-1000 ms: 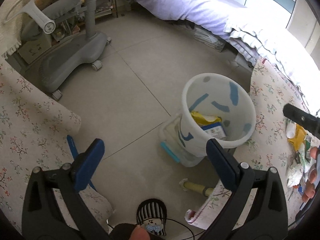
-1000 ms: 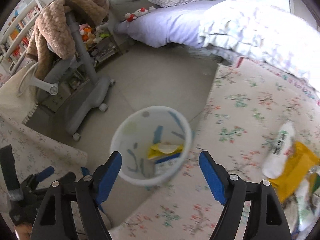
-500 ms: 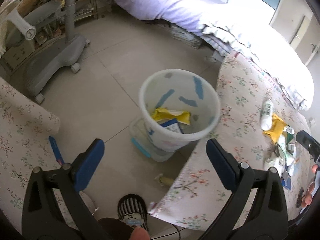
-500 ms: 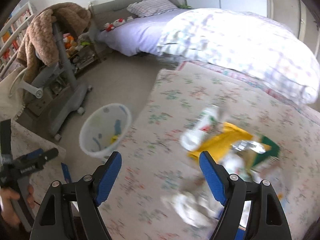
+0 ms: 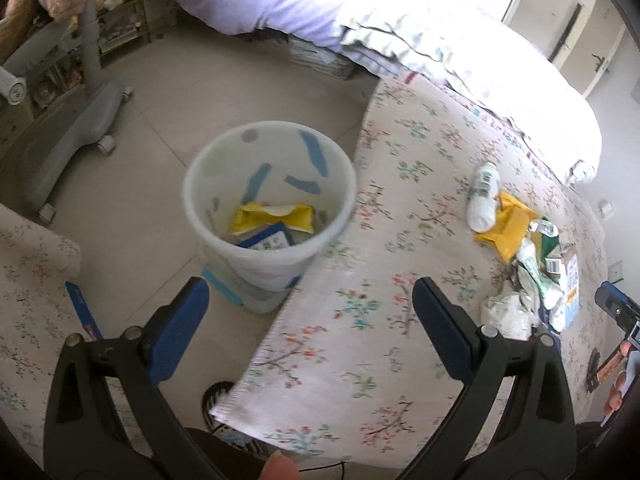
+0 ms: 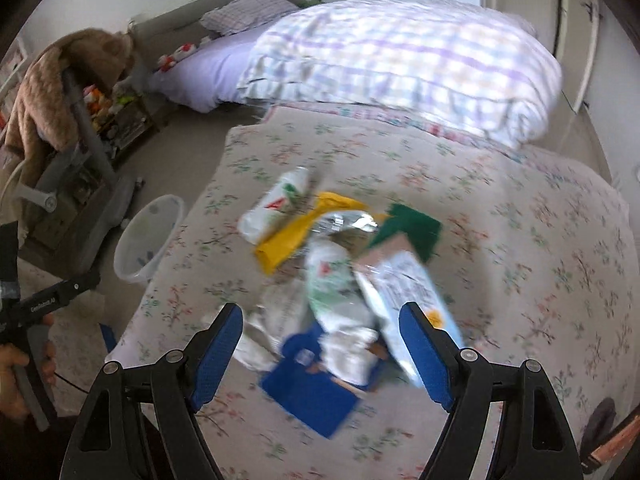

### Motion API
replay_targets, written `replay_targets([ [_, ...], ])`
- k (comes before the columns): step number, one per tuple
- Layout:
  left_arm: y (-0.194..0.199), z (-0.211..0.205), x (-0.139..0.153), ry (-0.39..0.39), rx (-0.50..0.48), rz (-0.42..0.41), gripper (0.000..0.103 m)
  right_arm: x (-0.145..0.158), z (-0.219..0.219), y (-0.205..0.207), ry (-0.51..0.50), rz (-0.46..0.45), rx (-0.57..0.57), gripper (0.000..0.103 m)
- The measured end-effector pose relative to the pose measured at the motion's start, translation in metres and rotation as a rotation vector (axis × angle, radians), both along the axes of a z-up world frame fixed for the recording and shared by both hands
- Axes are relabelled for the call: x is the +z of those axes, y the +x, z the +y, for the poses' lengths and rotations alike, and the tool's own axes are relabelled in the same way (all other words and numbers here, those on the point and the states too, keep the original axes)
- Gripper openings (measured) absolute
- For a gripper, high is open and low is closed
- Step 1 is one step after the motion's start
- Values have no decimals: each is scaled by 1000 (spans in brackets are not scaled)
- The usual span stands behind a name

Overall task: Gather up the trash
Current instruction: 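Move both tools back over the trash pile on the bed, then grasp the crumpled tissue with the left tool while the right tool grasps the milk carton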

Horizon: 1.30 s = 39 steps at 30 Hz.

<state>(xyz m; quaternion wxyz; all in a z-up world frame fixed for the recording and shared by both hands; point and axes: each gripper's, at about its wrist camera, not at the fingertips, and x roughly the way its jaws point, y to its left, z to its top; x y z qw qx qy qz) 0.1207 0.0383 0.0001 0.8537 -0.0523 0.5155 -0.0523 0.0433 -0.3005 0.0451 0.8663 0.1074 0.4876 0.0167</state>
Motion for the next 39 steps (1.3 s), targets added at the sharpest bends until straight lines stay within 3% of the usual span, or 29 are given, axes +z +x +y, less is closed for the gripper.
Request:
replay_targets([
  [8, 5, -32, -10, -6, -45, 45, 101, -36, -34, 12, 42, 108, -53, 84],
  [15, 12, -51, -12, -10, -59, 58, 101, -49, -45, 36, -6, 142, -78, 84],
  [23, 16, -79, -20, 6, -101, 79, 101, -65, -48, 48, 24, 188, -70, 83],
  [26, 14, -88, -22, 12, -117, 84, 101, -73, -49, 50, 23, 200, -76, 76],
  [39, 8, -123, -25, -27, -177, 104, 101, -45, -73, 26, 47, 114, -132, 64],
])
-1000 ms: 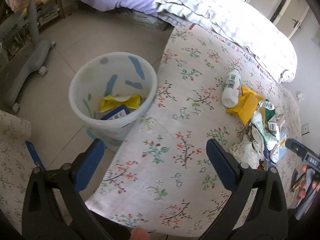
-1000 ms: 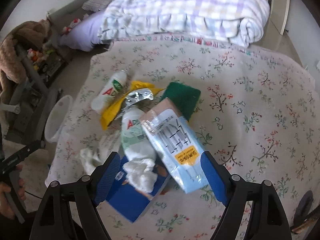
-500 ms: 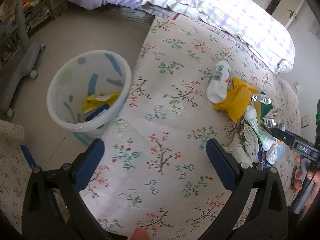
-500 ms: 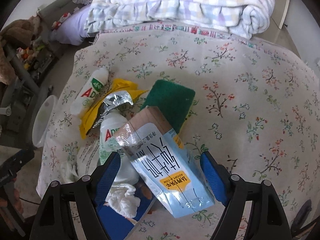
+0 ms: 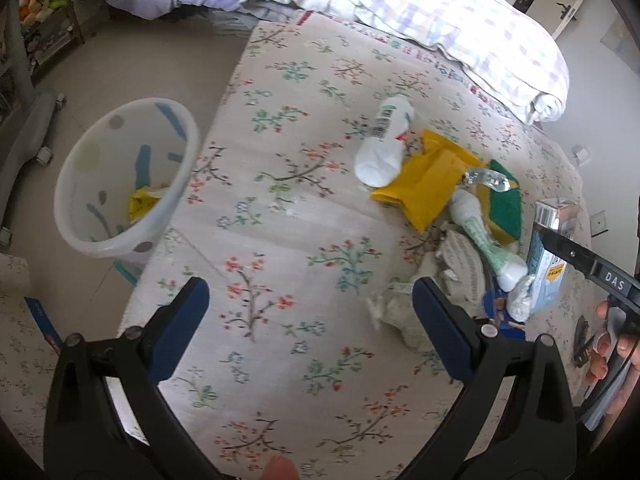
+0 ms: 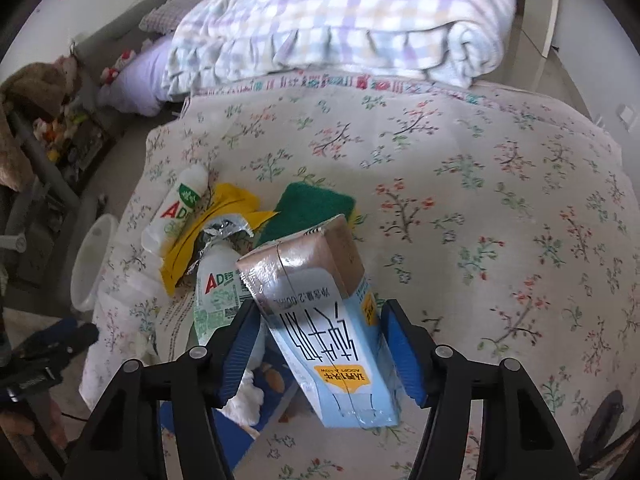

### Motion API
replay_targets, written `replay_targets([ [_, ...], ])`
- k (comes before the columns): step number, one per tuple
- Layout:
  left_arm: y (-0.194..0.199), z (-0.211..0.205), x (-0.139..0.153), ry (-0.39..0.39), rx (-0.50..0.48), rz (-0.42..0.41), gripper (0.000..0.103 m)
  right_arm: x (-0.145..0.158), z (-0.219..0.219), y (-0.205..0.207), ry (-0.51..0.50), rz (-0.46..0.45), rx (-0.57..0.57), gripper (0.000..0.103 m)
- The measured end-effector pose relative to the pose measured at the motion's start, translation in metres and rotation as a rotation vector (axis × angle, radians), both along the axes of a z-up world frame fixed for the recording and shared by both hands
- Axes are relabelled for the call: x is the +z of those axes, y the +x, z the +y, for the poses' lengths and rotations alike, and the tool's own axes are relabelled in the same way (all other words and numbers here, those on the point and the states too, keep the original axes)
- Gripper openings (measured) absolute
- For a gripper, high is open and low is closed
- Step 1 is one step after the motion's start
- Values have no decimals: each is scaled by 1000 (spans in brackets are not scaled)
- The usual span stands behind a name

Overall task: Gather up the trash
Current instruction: 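Grasp the crumpled tissue with the left tool while the right tool grasps the milk carton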

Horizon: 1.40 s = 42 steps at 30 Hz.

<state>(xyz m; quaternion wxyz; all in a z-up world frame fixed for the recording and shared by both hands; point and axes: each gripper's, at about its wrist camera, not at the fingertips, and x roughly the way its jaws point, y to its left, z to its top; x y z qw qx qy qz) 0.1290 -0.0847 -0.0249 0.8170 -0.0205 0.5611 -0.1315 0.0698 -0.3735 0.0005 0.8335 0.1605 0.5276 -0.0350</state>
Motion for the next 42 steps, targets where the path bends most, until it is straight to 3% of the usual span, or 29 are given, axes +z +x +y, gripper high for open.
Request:
replay_targets([
  [5, 2, -12, -1, -21, -20, 11, 101, 12, -12, -15, 17, -31, -19, 63],
  [10, 4, -21, -8, -104, -25, 58, 99, 18, -21, -27, 23, -47, -26, 61],
  [15, 0, -42, -16, -180, -96, 119, 79, 17, -26, -35, 27, -42, -25, 60],
  [21, -5, -60, -25, -131, -144, 139, 58, 17, -26, -40, 20, -43, -12, 59],
  [24, -5, -60, -26, -145, -139, 143, 49, 17, -25, -41, 19, -43, -8, 59],
  [26, -5, -60, -24, -148, -142, 136, 38, 17, -25, -41, 20, -44, -7, 59],
  [31, -5, -55, -21, -151, -144, 122, 25, 18, -25, -42, 25, -48, -7, 59],
  [42, -11, -45, 3, -180, -160, 51, 23, 31, -17, -45, 42, -91, 6, 58],
])
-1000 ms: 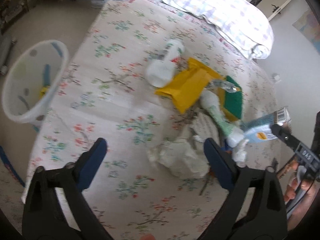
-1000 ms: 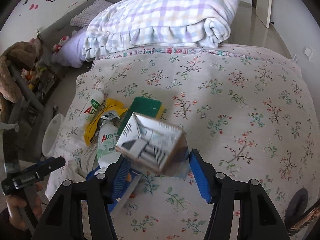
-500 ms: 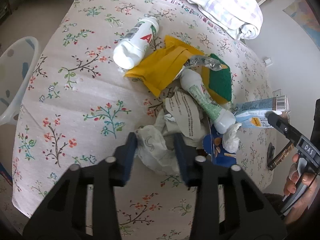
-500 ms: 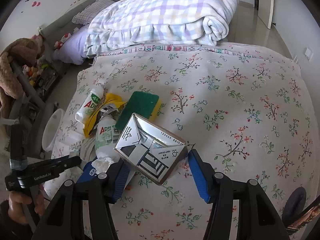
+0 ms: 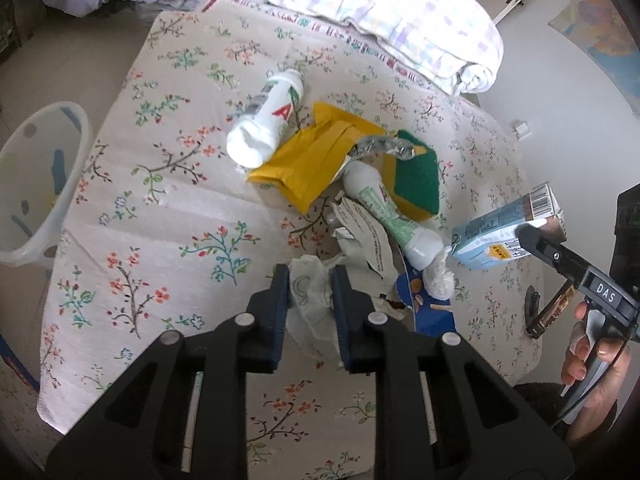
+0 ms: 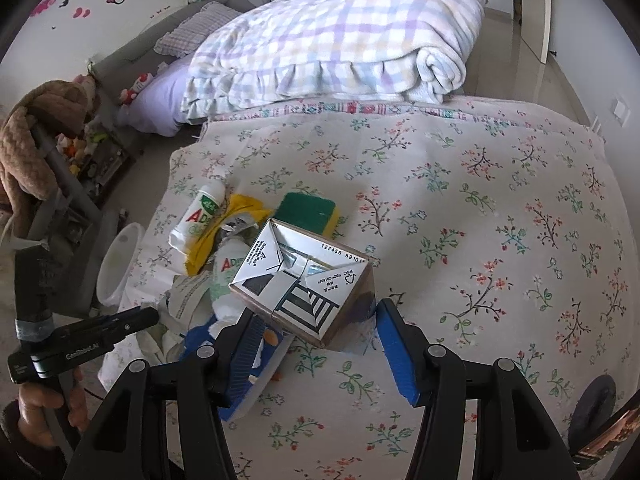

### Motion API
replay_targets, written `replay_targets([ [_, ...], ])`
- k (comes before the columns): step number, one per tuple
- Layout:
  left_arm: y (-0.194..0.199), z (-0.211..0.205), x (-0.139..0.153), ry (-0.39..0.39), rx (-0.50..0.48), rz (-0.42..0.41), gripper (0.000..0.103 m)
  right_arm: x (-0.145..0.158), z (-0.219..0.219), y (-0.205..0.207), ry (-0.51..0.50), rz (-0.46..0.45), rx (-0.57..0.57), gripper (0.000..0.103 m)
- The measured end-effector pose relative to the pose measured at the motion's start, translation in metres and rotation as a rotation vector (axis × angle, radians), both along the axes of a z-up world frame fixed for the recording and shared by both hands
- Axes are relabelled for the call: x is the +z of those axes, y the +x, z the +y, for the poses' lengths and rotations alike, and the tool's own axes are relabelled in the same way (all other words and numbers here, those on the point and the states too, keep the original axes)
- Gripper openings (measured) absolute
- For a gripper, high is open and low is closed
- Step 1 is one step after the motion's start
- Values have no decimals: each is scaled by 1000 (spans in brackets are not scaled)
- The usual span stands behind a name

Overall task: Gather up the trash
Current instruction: 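Grasp the crumpled tissue with the left tool while the right tool grasps the milk carton, then carry the tissue to the wastebasket and open the left tool over it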

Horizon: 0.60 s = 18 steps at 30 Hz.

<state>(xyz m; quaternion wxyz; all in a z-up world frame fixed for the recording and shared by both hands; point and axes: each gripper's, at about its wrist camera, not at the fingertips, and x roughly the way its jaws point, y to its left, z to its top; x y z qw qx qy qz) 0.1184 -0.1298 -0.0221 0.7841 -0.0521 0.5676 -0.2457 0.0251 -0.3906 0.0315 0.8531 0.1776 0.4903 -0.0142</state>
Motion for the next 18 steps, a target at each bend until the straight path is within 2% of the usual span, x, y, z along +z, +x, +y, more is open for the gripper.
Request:
replay_targets([
  [8, 0, 15, 16, -17, 34, -49, 23, 11, 10, 1, 16, -34, 13, 58],
  [18, 6, 44, 25, -45, 109, -69, 23, 18, 21, 8, 49, -64, 24, 58],
])
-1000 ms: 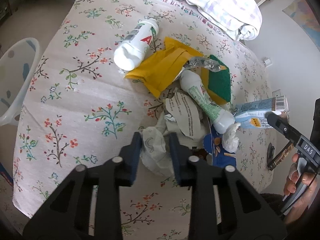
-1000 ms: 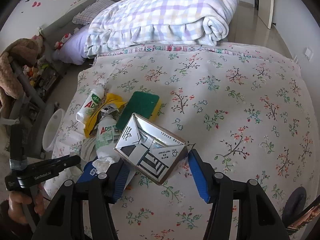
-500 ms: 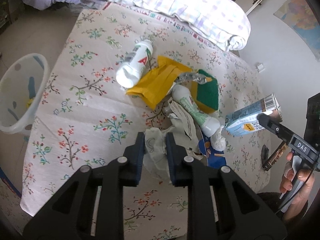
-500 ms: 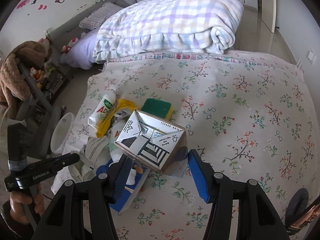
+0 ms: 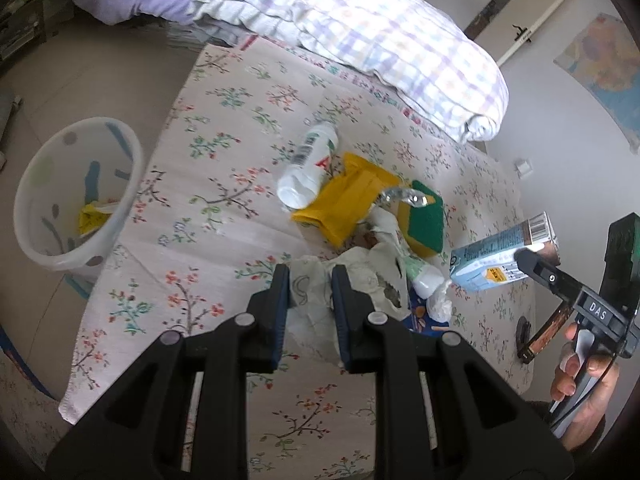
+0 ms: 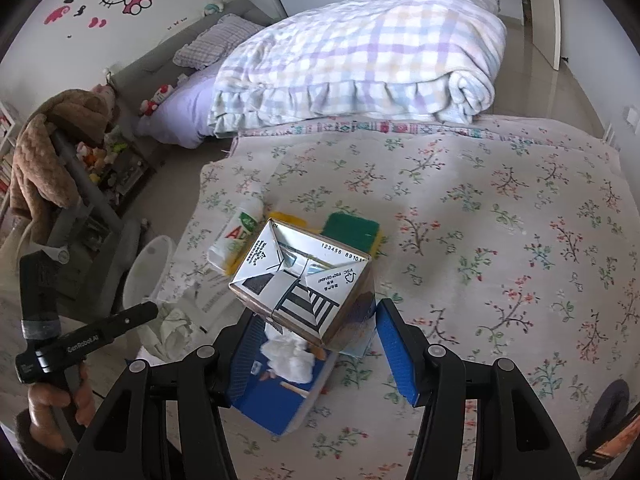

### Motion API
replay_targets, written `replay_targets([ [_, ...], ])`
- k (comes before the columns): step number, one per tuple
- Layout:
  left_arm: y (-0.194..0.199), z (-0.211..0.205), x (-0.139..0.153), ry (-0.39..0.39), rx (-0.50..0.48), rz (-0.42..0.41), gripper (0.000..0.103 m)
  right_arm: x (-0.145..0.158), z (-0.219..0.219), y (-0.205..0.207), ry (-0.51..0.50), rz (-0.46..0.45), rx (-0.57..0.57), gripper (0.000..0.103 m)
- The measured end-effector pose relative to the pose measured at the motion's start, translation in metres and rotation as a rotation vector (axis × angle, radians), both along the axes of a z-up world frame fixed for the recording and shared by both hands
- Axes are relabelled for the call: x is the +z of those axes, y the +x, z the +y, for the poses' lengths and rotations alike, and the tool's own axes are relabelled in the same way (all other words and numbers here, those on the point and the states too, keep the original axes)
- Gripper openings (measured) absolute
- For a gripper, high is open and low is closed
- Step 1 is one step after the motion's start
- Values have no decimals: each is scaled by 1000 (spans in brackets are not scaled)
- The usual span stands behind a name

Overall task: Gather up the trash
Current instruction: 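Carry the tissue to the wastebasket and open the left tool over it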

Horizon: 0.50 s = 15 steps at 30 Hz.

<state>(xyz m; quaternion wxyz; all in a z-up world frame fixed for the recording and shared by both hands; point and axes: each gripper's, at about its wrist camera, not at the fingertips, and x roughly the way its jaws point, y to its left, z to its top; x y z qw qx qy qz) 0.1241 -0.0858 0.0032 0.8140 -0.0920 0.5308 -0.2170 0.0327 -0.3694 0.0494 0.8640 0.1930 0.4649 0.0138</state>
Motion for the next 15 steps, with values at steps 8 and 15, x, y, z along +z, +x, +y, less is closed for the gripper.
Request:
replay_targets([
  [8, 5, 21, 5, 15, 49, -28, 23, 8, 19, 8, 30, -33, 26, 58],
  [15, 9, 44, 10, 39, 101, -57, 23, 15, 41, 18, 48, -57, 65, 58],
])
